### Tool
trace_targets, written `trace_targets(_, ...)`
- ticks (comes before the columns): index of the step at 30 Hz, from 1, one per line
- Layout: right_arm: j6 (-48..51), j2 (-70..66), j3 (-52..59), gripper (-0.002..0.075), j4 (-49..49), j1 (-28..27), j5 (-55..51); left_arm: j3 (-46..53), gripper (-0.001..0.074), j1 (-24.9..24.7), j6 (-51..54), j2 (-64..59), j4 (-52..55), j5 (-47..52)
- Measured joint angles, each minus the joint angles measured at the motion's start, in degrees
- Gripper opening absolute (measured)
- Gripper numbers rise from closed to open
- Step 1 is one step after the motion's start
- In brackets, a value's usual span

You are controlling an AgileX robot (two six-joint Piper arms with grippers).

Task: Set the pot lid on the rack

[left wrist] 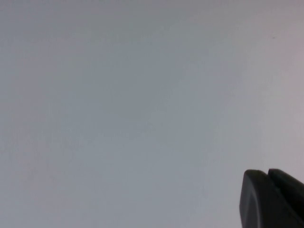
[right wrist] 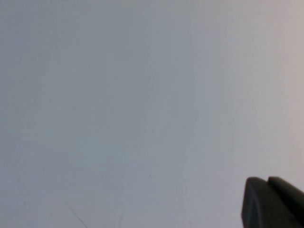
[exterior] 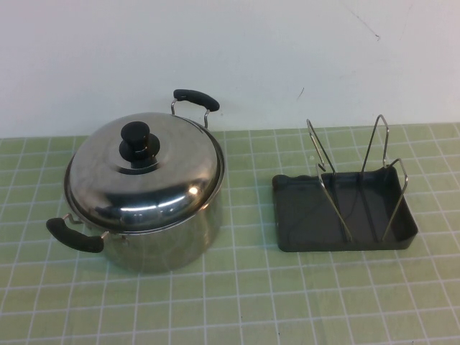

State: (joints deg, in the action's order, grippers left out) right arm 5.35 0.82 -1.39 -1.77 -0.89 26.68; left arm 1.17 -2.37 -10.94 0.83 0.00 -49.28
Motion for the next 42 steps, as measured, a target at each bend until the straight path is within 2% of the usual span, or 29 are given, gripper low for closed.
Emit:
trace_targets(3, 2.1, 0.0, -4.86, -0.0001, -2.73, 0.0, -5.94, -0.69, -0.0002, 0.0, 1.42, 0.05, -3.74, 5.08)
trace_targets(8, 2.82, -0.74, -12.12, -0.0001, -7.92, 0.0, -14.53, -11.57, -0.0002, 0.0, 7.9, -0.66, -5.21, 33.88)
trace_targets(12, 1.8, -5.08, -15.88, -0.0001, -9.48, 0.0, -19.06, -18.22, -0.0002, 0.0, 7.76, -7.0, -5.13, 40.15)
trace_targets(17, -3.45, -10.47, -16.88, -0.0001, -12.84, 0.0, -19.78, -23.14, -0.0002, 0.0, 2.17, -19.82, -4.3, 40.76)
trace_targets(22, -16.39, -13.7, -16.88, -0.0001, -23.1, 0.0, -19.78, -27.82, -0.0002, 0.0, -4.82, -34.05, 1.89, 37.85)
trace_targets(27, -36.25, -15.16, -16.77, -0.0001, -46.8, 0.0, -16.18, -31.11, -0.0002, -1.56, -14.88, -49.4, 17.35, 24.69)
trace_targets(30, -49.52, -15.71, -16.77, -0.0001, -63.7, 0.0, -9.04, -33.85, 0.0012, -3.08, -20.54, -57.48, 26.35, 17.65)
trace_targets(32, -56.86, -16.4, -16.77, -0.0001, -73.56, 0.0, -2.2, -35.65, 0.0063, -4.22, -21.9, -62.37, 29.81, 14.99)
trace_targets(34, -62.93, -17.24, -16.77, -0.0001, -82.21, 0.0, 3.96, -37.36, 0.0163, -5.36, -22.4, -67.42, 31.83, 13.68)
trace_targets(36, -67.4, -17.69, -16.77, -0.0001, -87.55, 0.0, 9.21, -38.96, 0.032, -6.46, -22.28, -72.02, 32.84, 13.44)
trace_targets(39, -71.83, -17.79, -16.77, -0.0001, -90.28, 0.0, 11.51, -41.63, 0.055, -7.41, -21.21, -77.56, 33.7, 13.3)
trace_targets(40, -73.01, -17.79, -16.77, -0.0001, -90.77, 0.0, 11.51, -42.6, 0.06, -7.56, -20.81, -79.41, 33.84, 13.3)
trace_targets(42, -73.93, -17.83, -16.77, -0.0001, -91.06, 0.0, 11.26, -44.22, 0.065, -7.68, -20.2, -82.57, 33.99, 13.3)
